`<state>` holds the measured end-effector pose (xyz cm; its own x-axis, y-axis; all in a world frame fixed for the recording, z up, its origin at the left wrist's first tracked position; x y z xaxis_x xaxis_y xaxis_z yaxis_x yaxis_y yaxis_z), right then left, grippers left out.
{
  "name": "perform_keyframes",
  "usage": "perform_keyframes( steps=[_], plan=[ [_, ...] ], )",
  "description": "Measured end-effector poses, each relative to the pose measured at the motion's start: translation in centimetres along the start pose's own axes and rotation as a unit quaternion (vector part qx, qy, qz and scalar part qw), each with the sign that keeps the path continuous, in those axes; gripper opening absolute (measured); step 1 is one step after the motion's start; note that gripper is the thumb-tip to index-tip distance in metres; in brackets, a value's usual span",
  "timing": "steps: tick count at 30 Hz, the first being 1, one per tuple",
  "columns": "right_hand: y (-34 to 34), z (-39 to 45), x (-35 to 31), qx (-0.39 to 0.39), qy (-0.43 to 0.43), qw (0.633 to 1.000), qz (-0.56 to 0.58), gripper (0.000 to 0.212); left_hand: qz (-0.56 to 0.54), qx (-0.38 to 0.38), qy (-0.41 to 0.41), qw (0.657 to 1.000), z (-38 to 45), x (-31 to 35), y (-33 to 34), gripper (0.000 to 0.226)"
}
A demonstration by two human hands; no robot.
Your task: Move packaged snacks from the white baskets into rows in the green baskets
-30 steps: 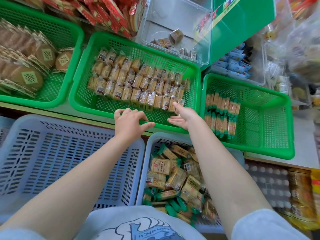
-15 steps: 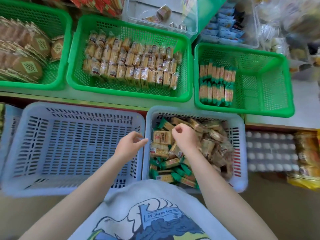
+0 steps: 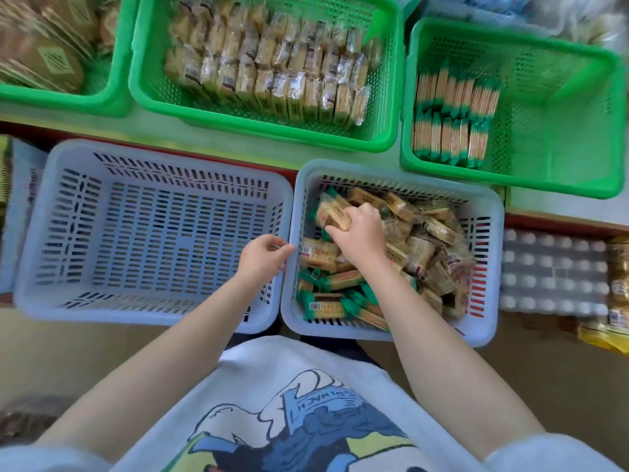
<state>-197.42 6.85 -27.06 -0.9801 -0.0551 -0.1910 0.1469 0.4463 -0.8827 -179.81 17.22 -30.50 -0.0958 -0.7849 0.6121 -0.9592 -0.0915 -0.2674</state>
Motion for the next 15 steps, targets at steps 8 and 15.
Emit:
perform_keyframes(
  steps=[8,15],
  plan=[
    [-3.5,-4.5,-1.8,-0.074,-0.052,0.948,0.307,0.025,-0.304,-0.171,-0.006,0.937,-2.9,3.3,0.9,0.041],
    [0.1,-2.5,-0.5,-0.099,-0.054,0.989,0.095,0.032,-0.313,-0.079,-0.028,0.946,-2.5,-0.4,-1.9,0.026]
  ],
)
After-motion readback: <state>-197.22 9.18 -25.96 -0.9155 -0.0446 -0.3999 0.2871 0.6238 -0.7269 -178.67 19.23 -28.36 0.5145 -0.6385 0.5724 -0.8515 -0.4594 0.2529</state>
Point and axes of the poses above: each hand's wrist, its own z-axis towards the middle knuckle, its own y-axis out of the palm, x = y × z, the point moved 3 cm from there along z, towards the middle knuckle, and after that the axes turned 6 degrees about -z, right-handed, at the moved point
